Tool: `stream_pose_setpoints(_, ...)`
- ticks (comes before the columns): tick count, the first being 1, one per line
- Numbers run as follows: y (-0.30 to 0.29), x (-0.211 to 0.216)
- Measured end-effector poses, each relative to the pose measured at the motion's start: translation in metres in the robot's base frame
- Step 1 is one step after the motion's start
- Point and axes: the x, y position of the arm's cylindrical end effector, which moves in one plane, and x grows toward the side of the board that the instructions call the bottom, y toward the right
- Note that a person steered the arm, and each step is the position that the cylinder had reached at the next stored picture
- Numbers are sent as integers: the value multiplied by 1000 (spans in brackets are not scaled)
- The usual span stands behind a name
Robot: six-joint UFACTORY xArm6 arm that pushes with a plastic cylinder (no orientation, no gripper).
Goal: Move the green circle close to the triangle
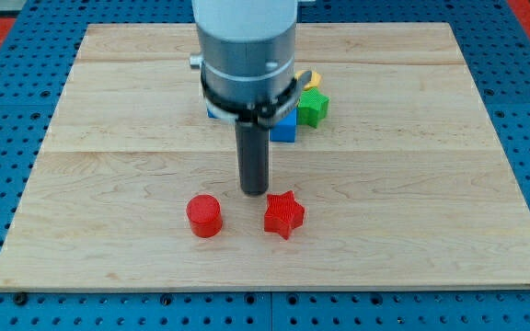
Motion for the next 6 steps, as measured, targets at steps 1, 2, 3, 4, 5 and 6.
stream_pose_setpoints(1,29,-45)
stream_pose_setpoints(2,71,-67)
stream_pose_setpoints(3,96,-99)
stream_pose_setpoints(4,112,-125)
stream_pose_setpoints(5,130,-155)
stream_pose_setpoints(6,133,-185)
